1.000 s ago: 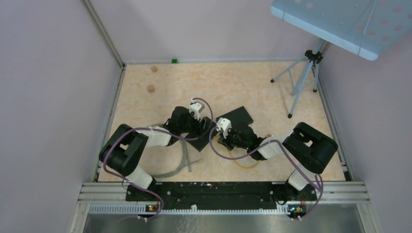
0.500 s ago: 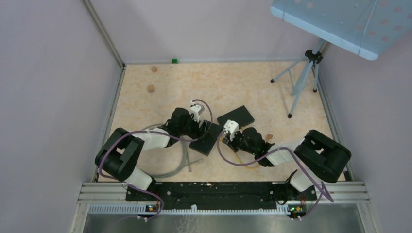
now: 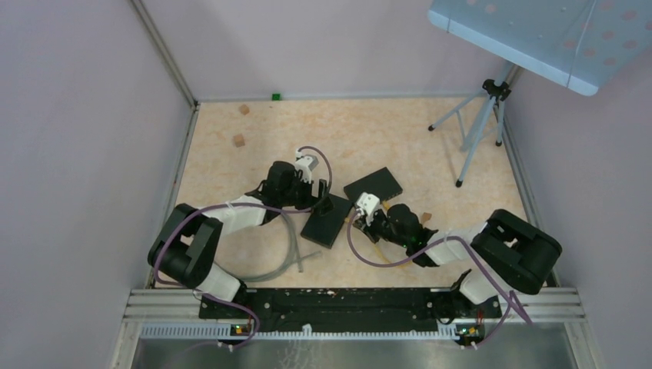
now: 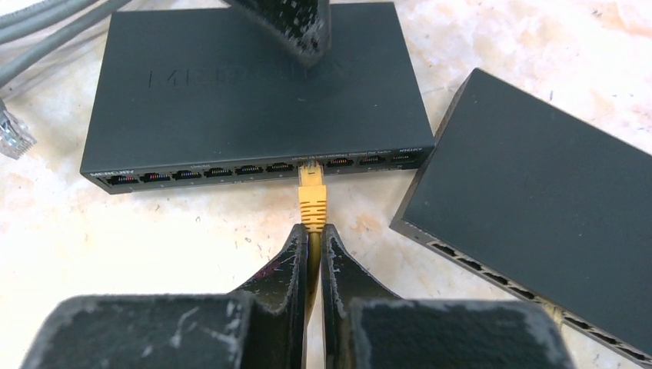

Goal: Insert the plug into the switch port
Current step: Insert the connector into the switch port.

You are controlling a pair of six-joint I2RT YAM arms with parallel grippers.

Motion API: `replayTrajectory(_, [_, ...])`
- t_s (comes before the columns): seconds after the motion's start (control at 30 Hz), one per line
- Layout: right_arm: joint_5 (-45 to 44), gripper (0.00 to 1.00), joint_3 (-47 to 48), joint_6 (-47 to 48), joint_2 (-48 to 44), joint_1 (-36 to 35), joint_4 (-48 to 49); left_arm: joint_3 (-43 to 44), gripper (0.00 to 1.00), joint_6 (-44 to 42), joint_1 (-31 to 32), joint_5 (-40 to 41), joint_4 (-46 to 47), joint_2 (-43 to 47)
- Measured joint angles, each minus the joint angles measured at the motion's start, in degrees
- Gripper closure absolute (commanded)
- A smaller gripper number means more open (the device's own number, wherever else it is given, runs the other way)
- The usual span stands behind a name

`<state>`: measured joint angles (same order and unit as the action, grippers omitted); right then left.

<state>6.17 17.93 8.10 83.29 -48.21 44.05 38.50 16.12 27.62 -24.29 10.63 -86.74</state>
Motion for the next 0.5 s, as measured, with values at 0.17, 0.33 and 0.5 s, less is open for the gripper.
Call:
replayTrajectory(0.17, [0.83,1.0,0.0,-0.13,2.1,0.0,0.09,0.0,0.03,0.94,-0.9,3.23,-0.55,0.02])
replayTrajectory(0.33, [1.31,1.0,0.09,-0.24,4.39,0.0,0.59,-0.04,0.14,1.14,-1.33,3.39,-0.63,-0.15])
replayTrajectory(0.5, [1.49,1.0,0.5,-0.42,5.35,0.0,1.38,-0.2,0.21,0.87,-1.33,-1.11,0.35,-3.63])
